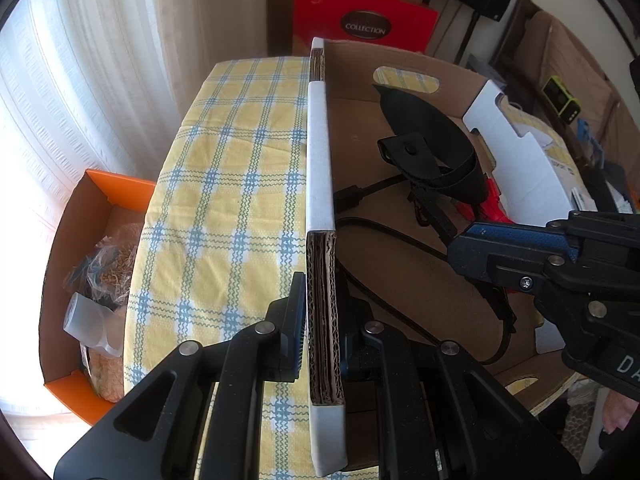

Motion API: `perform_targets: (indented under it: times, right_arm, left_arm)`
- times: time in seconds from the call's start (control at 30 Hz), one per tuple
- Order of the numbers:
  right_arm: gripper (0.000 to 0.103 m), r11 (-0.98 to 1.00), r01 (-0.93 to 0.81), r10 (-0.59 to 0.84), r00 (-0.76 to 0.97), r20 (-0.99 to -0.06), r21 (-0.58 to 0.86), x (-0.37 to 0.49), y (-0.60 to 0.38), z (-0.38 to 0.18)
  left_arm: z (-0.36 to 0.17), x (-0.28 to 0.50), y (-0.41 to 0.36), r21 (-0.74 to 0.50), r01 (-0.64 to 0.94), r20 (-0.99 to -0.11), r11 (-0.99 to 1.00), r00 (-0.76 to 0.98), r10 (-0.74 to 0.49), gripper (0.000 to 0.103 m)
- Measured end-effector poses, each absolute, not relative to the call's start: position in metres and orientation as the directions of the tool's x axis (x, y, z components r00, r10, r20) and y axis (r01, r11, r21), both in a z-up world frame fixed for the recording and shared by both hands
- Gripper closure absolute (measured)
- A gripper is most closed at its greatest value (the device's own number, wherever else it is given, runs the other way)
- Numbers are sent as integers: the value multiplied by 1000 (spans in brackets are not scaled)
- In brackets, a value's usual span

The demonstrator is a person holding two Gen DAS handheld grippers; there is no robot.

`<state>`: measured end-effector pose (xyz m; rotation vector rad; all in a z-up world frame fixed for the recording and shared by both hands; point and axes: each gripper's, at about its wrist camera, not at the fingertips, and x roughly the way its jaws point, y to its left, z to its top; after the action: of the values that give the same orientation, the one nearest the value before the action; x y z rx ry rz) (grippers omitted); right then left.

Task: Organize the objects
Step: 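Carry the black clip into the tray and open the right tool, then move the right tool back to the second black clip on the manual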

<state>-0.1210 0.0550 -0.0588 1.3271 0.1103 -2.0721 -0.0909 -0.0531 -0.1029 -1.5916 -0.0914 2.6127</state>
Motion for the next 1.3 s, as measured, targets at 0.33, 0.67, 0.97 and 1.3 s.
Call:
perform_targets:
  times: [0.33,0.67,0.97,1.3]
  right_arm:
    - [88,-773,588,-456,-255,-853,238,-115,50,-65]
    - [53,-812,552,-445,-376,-813,189,-111,83,-24]
    - [46,-863,487,-384,-470,-795,130,-105,137,6]
    - [45,-912,398,-306,-502,-809,98,-93,209,3]
  left_arm:
    - [-103,-91,-53,-93,-38,-884,-995,-457,100,92]
    - [-103,-90,-53,-93,-38,-884,-995,-457,100,92]
    - [-103,-90,-53,-94,-37,-884,-995,-457,100,92]
    - [-104,-91,-53,-98,-39,-883,-994,-457,105,91]
